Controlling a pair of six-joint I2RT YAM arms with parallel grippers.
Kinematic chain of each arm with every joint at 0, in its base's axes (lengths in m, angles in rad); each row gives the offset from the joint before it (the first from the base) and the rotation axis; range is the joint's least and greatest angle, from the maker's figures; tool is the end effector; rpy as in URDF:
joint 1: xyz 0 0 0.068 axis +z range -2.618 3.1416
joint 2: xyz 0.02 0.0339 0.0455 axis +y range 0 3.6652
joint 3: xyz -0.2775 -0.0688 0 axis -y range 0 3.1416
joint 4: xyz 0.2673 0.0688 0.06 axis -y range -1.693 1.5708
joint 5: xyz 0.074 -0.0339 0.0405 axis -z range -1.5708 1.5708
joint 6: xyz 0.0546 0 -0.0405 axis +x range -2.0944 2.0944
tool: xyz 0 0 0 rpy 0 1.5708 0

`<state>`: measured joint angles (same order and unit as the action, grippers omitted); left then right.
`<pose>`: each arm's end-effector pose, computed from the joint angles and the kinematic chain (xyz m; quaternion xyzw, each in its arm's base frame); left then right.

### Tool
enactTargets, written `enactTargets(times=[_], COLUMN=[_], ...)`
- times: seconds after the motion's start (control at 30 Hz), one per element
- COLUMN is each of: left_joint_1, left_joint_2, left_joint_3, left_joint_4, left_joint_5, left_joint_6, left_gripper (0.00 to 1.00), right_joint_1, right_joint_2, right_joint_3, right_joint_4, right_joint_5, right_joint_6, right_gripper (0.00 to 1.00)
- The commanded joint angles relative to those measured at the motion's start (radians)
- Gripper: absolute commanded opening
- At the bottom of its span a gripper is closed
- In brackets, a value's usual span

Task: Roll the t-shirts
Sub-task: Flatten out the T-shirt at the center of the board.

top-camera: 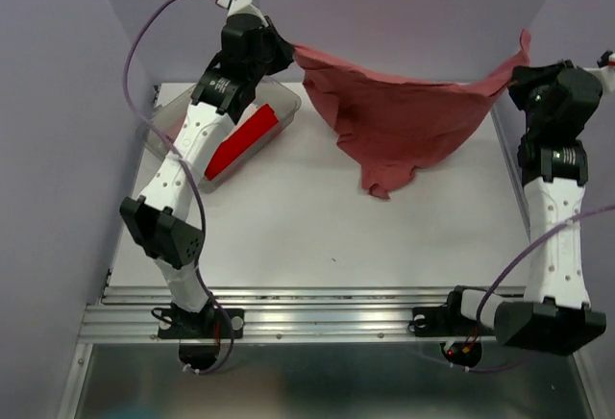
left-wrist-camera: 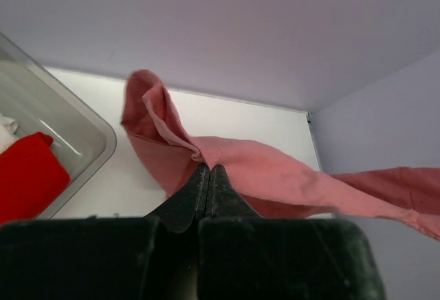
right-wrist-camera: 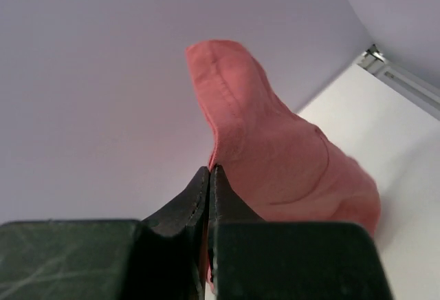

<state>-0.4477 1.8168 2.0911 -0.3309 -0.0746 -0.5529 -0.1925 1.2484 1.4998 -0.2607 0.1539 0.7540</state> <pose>0.4136 -0.1941 0.5055 -0.0638 0.7240 -0.3054 0.6152 0.2968 -0.0664 0.5001 0.3710 0.6058 0.1420 0.6894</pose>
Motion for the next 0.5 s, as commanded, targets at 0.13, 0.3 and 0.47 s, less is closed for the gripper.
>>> enactTargets(times=[0.13, 0.3, 0.47], left_joint_1=[0.027, 0.027, 0.024], left_joint_2=[-0.303, -0.392, -0.407], left_joint_3=[-0.571, -0.922, -1.112], left_joint_4=[0.177, 0.256, 0.288], left_joint_5=[0.145, 0.203, 0.23], left_joint_6=[0.038, 0.021, -0.008], left_gripper=[0.0, 0.0, 0.0], right_joint_1=[-0.008, -0.008, -0.008], right_joint_2=[-0.445, -0.567, -0.59], right_joint_3=[-0.498, -0.772, -0.854], right_joint_4=[-0.202, -0.399, -0.442], right_joint_5=[-0.005, -0.062, -0.069], right_joint_6=[-0.045, 0.013, 0.03], right_gripper=[0.01, 0.37, 0.7])
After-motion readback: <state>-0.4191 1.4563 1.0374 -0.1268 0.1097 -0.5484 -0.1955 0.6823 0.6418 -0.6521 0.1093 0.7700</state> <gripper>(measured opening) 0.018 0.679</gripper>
